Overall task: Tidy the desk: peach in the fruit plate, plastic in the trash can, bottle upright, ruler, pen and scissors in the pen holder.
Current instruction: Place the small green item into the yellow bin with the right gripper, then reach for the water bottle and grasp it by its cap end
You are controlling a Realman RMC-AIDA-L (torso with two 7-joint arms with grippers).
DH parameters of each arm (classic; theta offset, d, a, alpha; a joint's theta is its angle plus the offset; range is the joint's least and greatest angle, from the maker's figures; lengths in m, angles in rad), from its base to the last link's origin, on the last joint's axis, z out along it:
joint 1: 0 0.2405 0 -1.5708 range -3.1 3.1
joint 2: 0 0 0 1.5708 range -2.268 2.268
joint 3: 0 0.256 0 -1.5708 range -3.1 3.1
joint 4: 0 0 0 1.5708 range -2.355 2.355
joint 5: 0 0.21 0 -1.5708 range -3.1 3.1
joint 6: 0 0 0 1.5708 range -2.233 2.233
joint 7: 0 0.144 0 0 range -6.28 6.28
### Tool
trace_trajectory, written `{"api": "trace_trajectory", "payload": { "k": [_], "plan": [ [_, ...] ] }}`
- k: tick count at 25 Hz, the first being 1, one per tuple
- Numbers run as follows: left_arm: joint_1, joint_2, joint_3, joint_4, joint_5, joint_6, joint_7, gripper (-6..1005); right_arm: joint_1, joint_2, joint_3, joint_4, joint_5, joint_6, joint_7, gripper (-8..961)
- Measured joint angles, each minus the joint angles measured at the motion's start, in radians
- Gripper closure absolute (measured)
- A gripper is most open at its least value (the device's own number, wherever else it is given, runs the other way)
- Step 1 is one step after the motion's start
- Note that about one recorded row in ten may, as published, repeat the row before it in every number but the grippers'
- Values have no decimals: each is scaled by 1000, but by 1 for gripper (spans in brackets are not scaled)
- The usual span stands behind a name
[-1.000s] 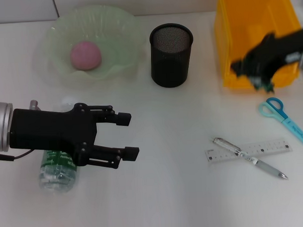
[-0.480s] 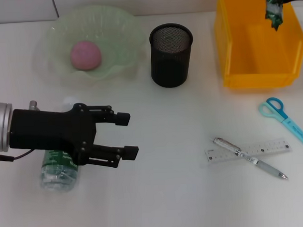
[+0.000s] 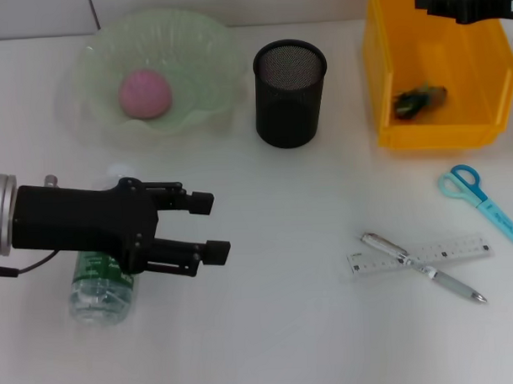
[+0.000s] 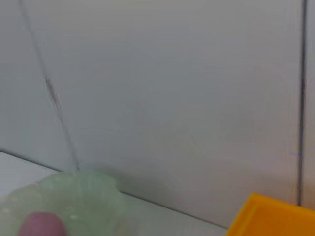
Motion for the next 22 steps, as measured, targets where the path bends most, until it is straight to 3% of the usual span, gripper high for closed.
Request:
{"api": "trace_trajectory", "payload": {
  "k": [2, 4, 5, 6, 7, 8, 10, 12, 16, 19, 22],
  "plan": [
    [-5, 6, -12, 3, 0, -1, -43, 188, -14, -6, 2, 1, 36, -45, -22, 547],
    [-11, 12, -34, 7, 0, 1, -98, 188, -73, -34, 5, 2, 165, -224, -103, 512],
    [-11, 12, -34, 7, 0, 1, -98, 188, -73, -34, 5, 2, 165, -224, -103, 495],
    [-24, 30, -75, 14, 2, 3, -200, 188, -117, -52, 5, 15, 247, -376, -184, 477],
    [-31, 41, -86, 22, 8, 1, -258, 188, -117, -52, 5, 15, 247, -376, -184, 460],
    [-36, 49, -90, 29, 17, -1, -298, 188, -149, -63, 2, 45, 278, -520, -264, 442],
    [-43, 58, -94, 39, 32, -4, -350, 188, -161, -67, 0, 70, 272, -584, -306, 395],
    [-85, 70, -97, 81, 132, -14, -507, 189, -175, -69, -6, 133, 230, -688, -391, 348],
    [-156, 71, -98, 85, 241, -16, -634, 189, -178, -47, -6, 313, 126, -697, -539, 301],
    [-241, 66, -99, 72, 407, -58, -772, 189, -175, -36, -7, 397, 106, -647, -609, 301],
    [-270, 58, -99, 75, 491, -85, -814, 189, -177, -33, -8, 423, 100, -620, -631, 301]
  ]
}}
